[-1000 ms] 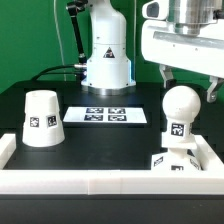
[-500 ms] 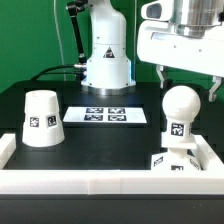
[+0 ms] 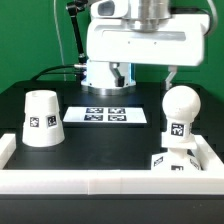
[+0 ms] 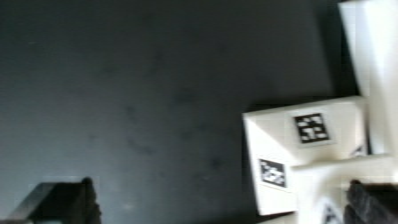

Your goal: Assemble lamp

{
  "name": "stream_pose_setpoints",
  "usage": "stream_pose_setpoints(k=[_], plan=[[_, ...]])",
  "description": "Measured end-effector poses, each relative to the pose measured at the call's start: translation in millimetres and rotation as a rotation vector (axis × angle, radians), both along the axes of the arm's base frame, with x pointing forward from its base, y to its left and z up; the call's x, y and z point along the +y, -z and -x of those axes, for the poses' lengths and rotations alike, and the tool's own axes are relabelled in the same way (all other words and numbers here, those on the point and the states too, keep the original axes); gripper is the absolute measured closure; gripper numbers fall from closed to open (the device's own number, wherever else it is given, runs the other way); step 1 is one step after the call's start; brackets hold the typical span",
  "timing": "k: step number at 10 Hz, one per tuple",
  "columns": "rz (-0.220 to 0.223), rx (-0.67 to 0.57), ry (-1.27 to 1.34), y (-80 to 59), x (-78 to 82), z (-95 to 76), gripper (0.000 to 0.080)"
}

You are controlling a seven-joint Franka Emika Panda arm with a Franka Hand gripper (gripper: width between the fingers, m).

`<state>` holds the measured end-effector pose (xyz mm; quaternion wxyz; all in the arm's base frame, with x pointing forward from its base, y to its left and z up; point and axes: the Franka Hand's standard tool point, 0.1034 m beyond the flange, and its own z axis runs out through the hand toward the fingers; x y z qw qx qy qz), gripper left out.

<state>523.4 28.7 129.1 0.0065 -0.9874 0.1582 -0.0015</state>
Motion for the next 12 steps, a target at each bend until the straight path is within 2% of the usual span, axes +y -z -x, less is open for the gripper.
stream_pose_setpoints(k=[1,6,7,10,12], plan=[[0.000,0.003,0.017,0.5,-8.0,1.9,0.0100],[0.002,0.003,-0.027,1.7,-6.6,2.9,0.0100],[0.004,0.000,-0.127,2.8,-18.4,9.6,0.0100],[-0.002,0.004,-0.191,-1.0,-64.6,34.1,0.0100],[-0.001,0.005,-0.227,-1.8,-93.0,38.7,0.0100]])
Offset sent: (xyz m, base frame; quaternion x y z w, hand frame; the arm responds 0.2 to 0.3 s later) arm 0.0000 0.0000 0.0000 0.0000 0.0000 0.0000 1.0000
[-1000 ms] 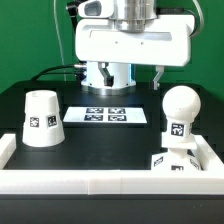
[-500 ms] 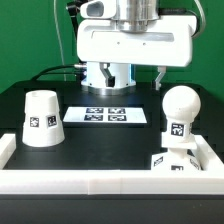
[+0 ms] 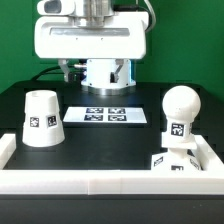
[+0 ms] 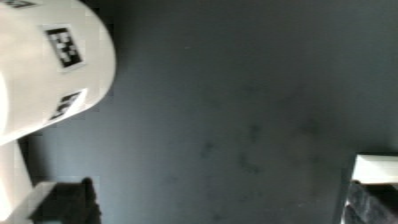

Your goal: Assemble lamp

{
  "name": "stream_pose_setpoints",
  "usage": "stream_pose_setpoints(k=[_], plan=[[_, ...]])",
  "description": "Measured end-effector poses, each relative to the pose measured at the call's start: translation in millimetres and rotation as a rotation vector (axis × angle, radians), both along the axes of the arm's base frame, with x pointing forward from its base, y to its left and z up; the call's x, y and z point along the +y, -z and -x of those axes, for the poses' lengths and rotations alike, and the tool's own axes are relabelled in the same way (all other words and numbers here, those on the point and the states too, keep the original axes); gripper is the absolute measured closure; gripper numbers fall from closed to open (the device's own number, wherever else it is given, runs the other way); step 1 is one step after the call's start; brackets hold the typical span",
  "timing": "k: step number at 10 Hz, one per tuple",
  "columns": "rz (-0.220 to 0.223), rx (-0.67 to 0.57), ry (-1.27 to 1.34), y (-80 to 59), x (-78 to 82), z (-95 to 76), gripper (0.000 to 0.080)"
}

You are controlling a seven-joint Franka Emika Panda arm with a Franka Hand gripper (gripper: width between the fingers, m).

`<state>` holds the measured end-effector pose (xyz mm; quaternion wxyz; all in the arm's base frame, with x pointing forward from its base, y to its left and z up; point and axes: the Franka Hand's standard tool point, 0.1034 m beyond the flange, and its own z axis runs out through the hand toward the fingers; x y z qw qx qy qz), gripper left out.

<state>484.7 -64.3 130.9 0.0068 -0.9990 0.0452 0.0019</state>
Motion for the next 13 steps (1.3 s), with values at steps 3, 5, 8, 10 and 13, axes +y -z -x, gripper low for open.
stream_pose_setpoints(k=[3,5,8,10,13], plan=[[-0.003,0.013,0.042,5.5,-25.2,11.6,0.0100],[-0.002,0.013,0.039,5.9,-24.3,11.6,0.0100],[0.000,0.015,0.001,7.0,-40.0,15.9,0.0100],[0.002,0.023,-0.009,11.1,-46.2,19.0,0.0100],[0.009,0.032,-0.007,22.3,-52.7,23.0,0.0100]])
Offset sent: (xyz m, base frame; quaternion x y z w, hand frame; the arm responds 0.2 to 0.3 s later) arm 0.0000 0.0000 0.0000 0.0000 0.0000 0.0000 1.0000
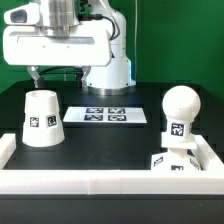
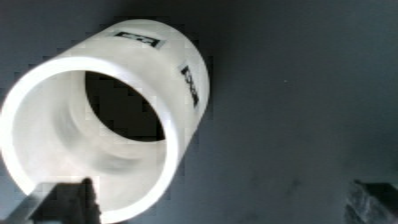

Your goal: Assemble lamp

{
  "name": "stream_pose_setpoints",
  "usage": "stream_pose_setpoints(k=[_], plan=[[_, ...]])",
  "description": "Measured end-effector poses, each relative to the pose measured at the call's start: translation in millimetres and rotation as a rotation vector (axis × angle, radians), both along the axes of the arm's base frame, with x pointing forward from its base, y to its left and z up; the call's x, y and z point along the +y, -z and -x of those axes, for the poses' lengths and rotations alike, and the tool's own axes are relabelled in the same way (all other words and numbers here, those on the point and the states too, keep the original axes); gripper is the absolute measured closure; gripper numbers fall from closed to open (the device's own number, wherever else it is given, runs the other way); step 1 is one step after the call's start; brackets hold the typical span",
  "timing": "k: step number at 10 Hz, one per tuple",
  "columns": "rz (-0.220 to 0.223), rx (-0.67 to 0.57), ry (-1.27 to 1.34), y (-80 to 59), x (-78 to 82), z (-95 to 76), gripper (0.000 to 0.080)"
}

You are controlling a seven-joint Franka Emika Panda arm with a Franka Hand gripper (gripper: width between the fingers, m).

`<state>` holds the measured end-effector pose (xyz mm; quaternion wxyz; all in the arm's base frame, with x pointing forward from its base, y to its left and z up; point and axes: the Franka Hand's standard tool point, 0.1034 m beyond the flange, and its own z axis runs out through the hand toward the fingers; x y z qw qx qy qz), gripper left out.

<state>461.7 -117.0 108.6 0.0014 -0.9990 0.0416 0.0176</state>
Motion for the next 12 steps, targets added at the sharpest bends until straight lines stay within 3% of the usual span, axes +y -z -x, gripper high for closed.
stream_pose_setpoints(k=[6,8,9,10,12], plan=[[0.034,0.012,-0.005,30.5,-4.8,7.5,0.0100],[0.034,0.016,-0.008,32.1,-2.8,7.8,0.0100],[0.034,0.014,-0.012,31.5,-1.5,6.5,0.0212],[0.034,0.015,-0.013,32.0,-1.6,6.9,0.0212],[0.034,0.016,-0.013,32.2,-1.5,7.0,0.0530]])
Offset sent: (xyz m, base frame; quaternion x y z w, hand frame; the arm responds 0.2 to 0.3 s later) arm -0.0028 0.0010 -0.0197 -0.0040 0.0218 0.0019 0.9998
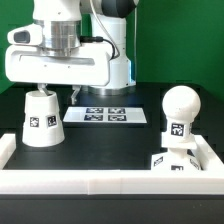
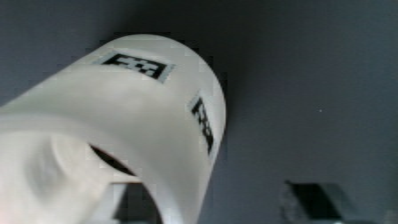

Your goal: Assemble lamp

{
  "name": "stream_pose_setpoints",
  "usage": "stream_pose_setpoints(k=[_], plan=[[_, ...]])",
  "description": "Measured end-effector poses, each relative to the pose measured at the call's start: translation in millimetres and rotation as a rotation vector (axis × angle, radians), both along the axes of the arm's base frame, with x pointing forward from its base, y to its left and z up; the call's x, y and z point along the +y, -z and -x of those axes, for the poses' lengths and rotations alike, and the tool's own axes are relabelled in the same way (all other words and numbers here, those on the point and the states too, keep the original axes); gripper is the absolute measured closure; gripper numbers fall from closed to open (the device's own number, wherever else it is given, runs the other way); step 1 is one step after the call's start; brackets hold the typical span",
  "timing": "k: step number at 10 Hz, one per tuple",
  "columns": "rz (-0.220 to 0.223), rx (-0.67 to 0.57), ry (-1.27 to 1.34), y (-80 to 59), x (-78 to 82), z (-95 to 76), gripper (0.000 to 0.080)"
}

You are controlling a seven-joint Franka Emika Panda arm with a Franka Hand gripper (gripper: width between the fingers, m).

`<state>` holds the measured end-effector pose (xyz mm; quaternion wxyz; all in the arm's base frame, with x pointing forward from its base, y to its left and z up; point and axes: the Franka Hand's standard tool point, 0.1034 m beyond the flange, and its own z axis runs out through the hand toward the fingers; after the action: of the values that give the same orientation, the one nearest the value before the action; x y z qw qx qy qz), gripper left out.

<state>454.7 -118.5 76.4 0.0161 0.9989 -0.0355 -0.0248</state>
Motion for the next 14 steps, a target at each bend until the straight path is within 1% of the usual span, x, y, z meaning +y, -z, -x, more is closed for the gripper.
stream_pose_setpoints(k=[1,2,3,7,8,9,10,12,14], plan=[[0.000,0.000,0.000,0.1,0.0,0.1,0.0530],[0.000,-0.003,-0.001,-0.9,0.2,-1.0,0.0710],[0.000,-0.003,-0.001,-0.9,0.1,-1.1,0.0756],[0.000,-0.003,-0.001,-0.9,0.2,-1.2,0.0756],[-0.008,0.010,0.030,-3.1,7.6,-0.9,0.0756],[-0.032,0.026,0.056,-16.0,28.6,-3.7,0.0756],[-0.049,0.029,0.078,-29.6,46.3,-8.2,0.0755],[-0.072,0.052,0.127,-54.3,74.5,-20.4,0.0755],[-0.085,0.046,0.179,-84.9,106.4,-44.3,0.0755]])
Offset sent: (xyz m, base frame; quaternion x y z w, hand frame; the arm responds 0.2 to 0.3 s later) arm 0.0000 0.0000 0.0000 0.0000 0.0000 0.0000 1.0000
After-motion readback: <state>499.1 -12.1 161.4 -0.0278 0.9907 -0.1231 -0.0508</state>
